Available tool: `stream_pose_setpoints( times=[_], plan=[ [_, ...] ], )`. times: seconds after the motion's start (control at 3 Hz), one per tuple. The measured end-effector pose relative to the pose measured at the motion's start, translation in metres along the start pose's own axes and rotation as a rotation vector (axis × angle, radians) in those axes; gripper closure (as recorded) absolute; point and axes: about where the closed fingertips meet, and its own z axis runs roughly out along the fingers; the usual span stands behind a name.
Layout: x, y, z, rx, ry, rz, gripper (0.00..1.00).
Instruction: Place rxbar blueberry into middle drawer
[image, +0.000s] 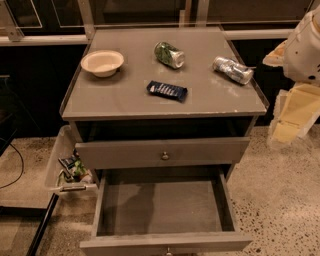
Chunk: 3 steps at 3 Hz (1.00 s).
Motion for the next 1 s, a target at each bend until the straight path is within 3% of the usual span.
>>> stream_pose_setpoints(
  times=[0.33, 0.67, 1.0],
  plan=[
    [-0.005, -0.007, 0.001, 0.01, -0.013, -0.007, 0.0],
    [-0.018, -0.029, 0.012, 0.019, -0.071, -0.016, 0.0],
    [-0.019, -0.03, 0.015, 0.014, -0.076, -0.012, 0.0]
  ],
)
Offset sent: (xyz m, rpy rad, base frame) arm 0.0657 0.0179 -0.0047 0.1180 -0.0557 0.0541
